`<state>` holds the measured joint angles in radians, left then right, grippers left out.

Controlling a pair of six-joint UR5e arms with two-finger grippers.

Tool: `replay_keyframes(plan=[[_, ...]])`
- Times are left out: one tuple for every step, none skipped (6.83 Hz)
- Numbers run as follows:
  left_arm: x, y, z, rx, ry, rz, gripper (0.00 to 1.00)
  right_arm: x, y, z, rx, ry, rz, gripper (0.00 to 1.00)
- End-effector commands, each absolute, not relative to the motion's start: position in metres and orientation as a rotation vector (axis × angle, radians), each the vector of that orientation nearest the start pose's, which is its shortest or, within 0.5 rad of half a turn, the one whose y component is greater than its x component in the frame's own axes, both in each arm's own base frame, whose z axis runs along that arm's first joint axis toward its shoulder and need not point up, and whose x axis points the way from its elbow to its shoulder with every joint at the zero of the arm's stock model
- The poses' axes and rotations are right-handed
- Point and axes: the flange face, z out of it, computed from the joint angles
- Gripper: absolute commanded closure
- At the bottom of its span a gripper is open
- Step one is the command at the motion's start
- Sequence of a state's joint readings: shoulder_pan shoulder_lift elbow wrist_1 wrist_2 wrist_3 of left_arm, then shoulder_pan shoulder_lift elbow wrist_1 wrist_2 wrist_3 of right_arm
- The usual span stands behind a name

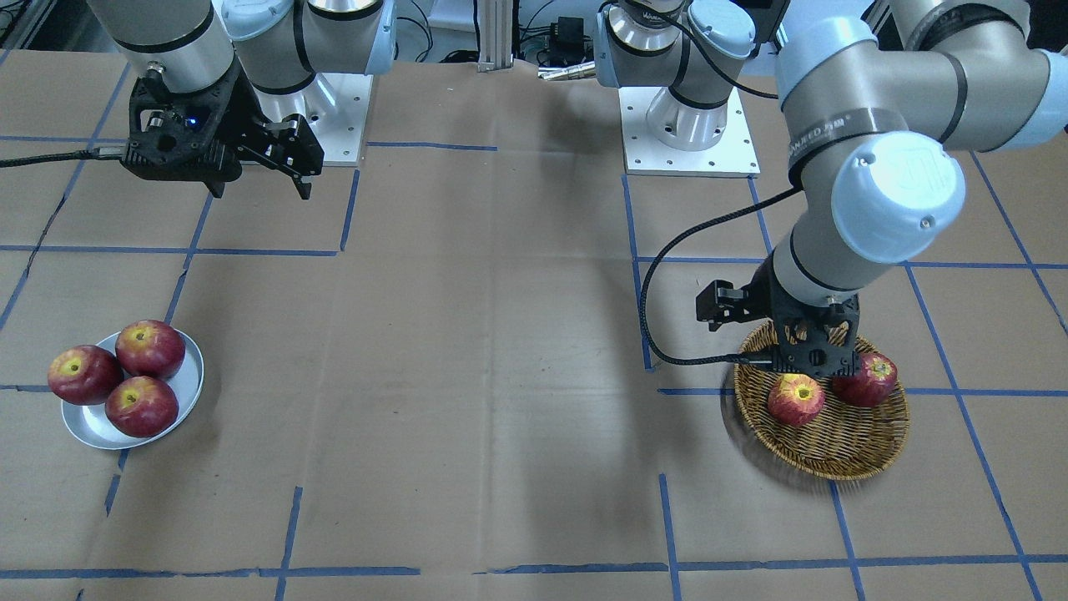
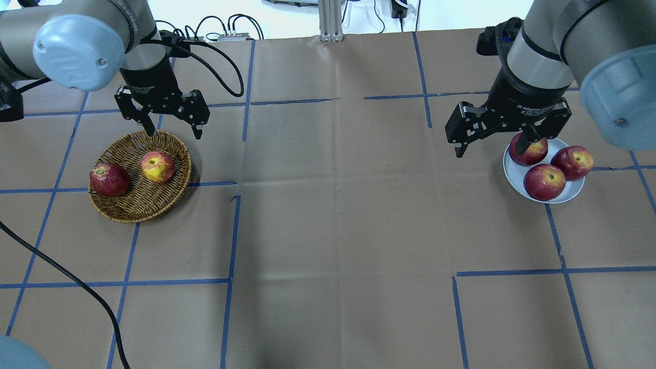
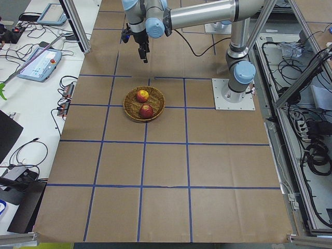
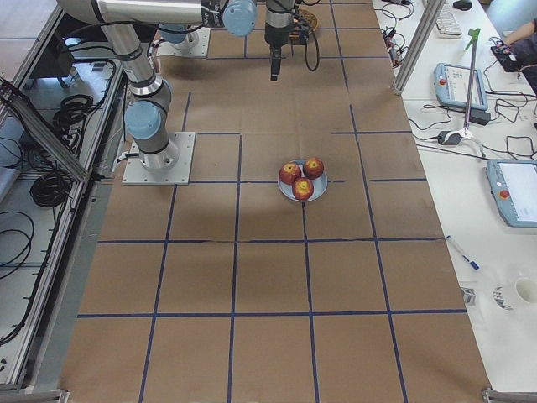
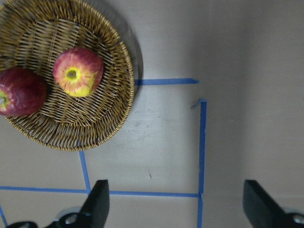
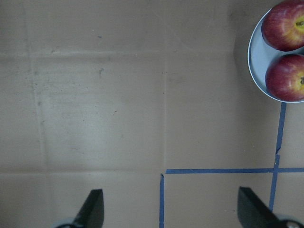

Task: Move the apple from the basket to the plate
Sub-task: 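Lower the left gripper into the basket over the yellow-red apple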

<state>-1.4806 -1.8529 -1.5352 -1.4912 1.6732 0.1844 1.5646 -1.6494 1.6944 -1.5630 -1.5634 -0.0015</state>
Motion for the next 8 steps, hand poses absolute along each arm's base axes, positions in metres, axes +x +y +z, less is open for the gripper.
replay_keyframes(plan=[[0.006,-0.586,0.308,0.278,3.060,0.205,0.05,0.131,-0.452,0.464,0.007,3.134,0.082,0.00],[0.029,-0.583,0.296,0.320,3.071,0.172,0.04,0.131,-0.453,0.465,0.008,3.133,0.077,0.00],[0.031,-0.587,0.286,0.345,3.097,0.108,0.04,0.131,-0.452,0.465,0.007,3.136,0.077,0.00],[0.034,-0.593,0.273,0.373,3.082,0.048,0.04,0.131,-0.452,0.465,0.005,3.136,0.077,0.00],[0.041,-0.596,0.255,0.422,3.073,0.031,0.04,0.131,-0.453,0.465,0.007,3.134,0.079,0.00],[0.053,-0.594,0.247,0.394,3.096,0.039,0.04,0.131,-0.452,0.465,0.007,3.134,0.077,0.00],[0.057,-0.589,0.236,0.379,3.124,0.059,0.03,0.131,-0.452,0.465,0.005,3.134,0.077,0.00],[0.055,-0.581,0.221,0.377,3.132,0.086,0.03,0.131,-0.452,0.465,0.007,3.134,0.077,0.00]])
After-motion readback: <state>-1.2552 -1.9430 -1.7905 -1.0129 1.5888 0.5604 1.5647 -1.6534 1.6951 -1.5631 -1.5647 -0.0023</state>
